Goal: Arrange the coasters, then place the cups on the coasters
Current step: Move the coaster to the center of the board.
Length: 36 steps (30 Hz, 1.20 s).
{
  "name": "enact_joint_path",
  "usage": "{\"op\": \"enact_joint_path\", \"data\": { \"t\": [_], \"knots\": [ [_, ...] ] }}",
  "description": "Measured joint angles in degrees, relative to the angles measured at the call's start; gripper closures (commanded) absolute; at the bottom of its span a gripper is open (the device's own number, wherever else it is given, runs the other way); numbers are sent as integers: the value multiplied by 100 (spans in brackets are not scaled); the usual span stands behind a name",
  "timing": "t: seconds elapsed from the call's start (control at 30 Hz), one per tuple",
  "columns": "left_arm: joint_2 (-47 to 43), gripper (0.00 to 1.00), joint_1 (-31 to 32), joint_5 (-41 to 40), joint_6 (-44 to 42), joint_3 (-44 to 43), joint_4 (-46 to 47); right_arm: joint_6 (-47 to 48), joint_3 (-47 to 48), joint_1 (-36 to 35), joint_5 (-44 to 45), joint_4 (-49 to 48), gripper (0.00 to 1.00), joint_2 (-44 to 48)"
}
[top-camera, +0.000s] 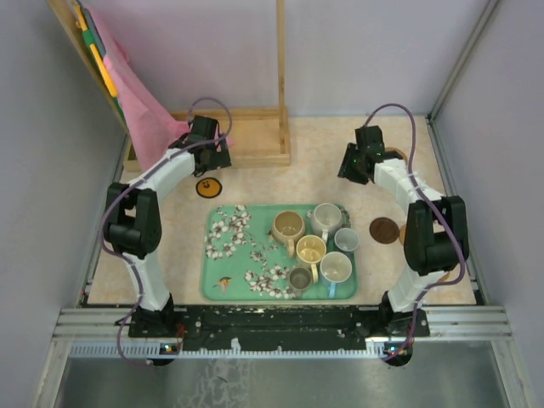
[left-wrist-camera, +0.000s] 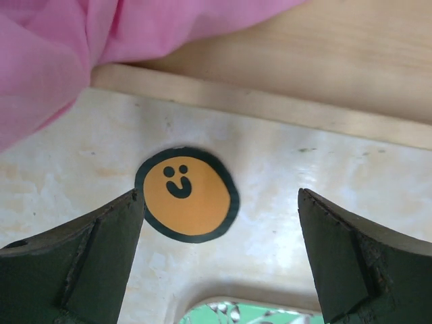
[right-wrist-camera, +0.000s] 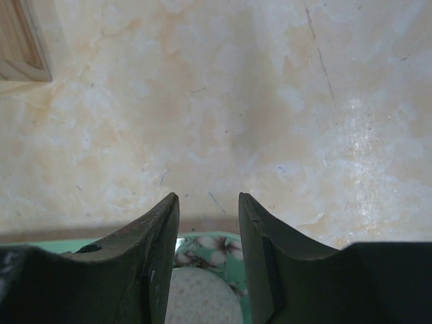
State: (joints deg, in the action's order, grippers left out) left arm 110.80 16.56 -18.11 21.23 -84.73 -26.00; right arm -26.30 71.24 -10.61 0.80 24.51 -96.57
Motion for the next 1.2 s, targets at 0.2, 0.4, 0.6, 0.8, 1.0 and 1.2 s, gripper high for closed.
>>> {"op": "enact_joint_path", "data": {
  "t": [0.2,0.4,0.6,0.8,1.0,1.2],
  "knots": [
    [-490,0,162,264,-26,-109,-26,-155,398,273,278,85,59,-490],
    [-791,0,549,459,-57,-107,-68,-299,1633,704,828,319,59,-1357],
    [-940,0,745,634,-55,-61,-120,-334,2933,1051,1231,621,59,-2253],
    [-1088,0,745,721,-63,39,-153,-332,3600,1349,1362,916,60,-3073],
    [-1207,0,748,730,-74,164,-192,-282,3921,1580,1423,1246,60,-3598],
    [-1285,0,748,754,-74,254,-245,-153,4448,1696,1467,1381,60,-3866]
  ]
}}
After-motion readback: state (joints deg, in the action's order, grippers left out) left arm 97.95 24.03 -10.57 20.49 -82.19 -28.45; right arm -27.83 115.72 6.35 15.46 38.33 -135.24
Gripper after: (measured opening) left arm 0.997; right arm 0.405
